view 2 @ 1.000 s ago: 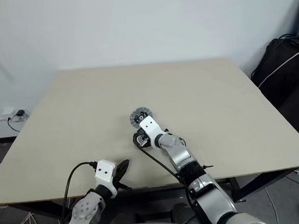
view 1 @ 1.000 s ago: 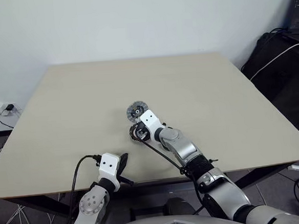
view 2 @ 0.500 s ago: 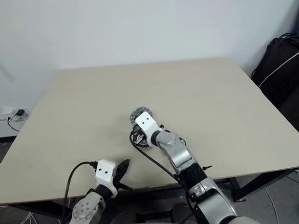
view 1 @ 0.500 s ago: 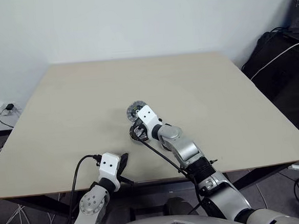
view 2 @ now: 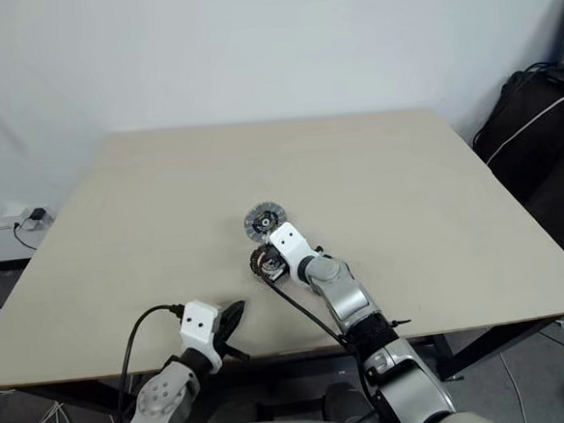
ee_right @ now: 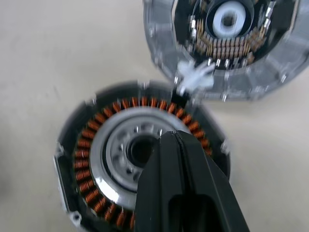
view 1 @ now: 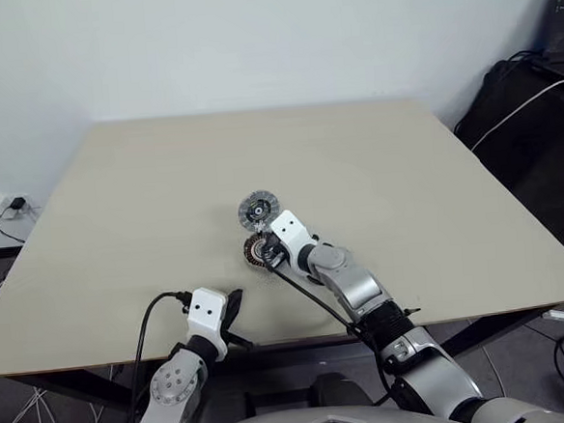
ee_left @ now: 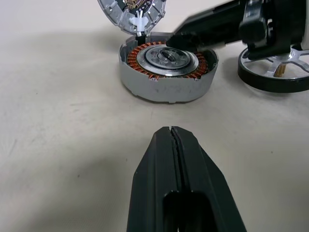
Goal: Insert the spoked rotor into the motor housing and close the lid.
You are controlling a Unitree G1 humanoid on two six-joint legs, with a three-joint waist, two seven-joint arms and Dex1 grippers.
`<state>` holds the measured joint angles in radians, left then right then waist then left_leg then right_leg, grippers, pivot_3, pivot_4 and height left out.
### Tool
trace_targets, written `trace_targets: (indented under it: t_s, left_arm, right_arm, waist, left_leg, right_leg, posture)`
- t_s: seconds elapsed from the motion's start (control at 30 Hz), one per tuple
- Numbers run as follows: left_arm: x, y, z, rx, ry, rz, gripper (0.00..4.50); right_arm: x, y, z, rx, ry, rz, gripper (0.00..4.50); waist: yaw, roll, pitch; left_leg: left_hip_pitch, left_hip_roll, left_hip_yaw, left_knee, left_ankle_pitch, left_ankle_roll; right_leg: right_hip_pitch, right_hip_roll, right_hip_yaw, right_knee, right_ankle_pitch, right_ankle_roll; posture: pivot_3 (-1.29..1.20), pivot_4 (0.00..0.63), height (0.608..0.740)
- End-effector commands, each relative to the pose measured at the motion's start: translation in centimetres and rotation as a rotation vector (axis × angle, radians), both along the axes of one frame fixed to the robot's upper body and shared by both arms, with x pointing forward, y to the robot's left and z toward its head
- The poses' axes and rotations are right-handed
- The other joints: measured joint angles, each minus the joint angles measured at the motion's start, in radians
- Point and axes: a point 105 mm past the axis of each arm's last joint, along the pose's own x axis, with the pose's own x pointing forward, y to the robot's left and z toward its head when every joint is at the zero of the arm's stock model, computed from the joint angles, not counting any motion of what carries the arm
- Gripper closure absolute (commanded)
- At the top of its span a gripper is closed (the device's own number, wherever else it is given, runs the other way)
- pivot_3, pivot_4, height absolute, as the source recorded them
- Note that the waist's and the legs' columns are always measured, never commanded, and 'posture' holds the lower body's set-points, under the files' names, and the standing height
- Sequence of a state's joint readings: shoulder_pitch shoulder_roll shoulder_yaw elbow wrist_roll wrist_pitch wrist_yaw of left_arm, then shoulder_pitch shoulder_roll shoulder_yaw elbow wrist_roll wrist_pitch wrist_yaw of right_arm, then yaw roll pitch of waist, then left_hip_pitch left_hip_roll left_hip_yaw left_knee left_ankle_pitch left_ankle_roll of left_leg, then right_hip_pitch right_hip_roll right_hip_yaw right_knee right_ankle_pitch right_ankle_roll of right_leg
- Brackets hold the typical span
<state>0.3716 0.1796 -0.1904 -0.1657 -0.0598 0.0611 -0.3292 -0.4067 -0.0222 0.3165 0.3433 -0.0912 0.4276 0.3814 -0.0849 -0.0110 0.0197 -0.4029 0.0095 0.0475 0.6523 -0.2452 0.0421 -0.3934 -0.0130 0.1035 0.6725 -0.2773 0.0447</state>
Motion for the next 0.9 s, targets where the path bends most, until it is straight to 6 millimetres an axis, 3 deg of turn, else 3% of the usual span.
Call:
trace_targets:
  t_s: [0.03, 0.57, 0.9]
  left_arm:
    - [0.4, -0.4, 0.9, -0.02, -0.034, -0.012, 4.46]
    - [0.3, -0.3, 0.9, -0.017, -0.037, -0.009, 4.46]
    - [0.2, -0.3, 1.0, -0.018, -0.039, -0.006, 4.46]
  right_arm:
    - [0.6, 1.1, 3.2, 0.074, -0.088, 0.019, 4.47]
    - [0.3, 2.4, 2.2, 0.034, -0.061, 0.05, 4.47]
    - [0.3, 1.4, -1.0, -0.055, 0.021, 0.03, 4.47]
  waist:
    - [0.0, 0.0, 0.0]
    - [0.0, 0.0, 0.0]
    - [-0.001, -0.001, -0.001]
  left_leg:
    - [0.0, 0.0, 0.0, 0.0, 0.0, 0.0]
    - [0.0, 0.0, 0.0, 0.0, 0.0, 0.0]
    - [0.001, 0.0, 0.0, 0.0, 0.0, 0.0]
  right_leg:
    - [0.0, 0.0, 0.0, 0.0, 0.0, 0.0]
    - [0.0, 0.0, 0.0, 0.0, 0.0, 0.0]
    - [0.001, 0.0, 0.0, 0.0, 0.0, 0.0]
  posture:
    - [0.0, 0.0, 0.74]
    - [0.0, 0.0, 0.74]
    - [0.0, 0.0, 0.74]
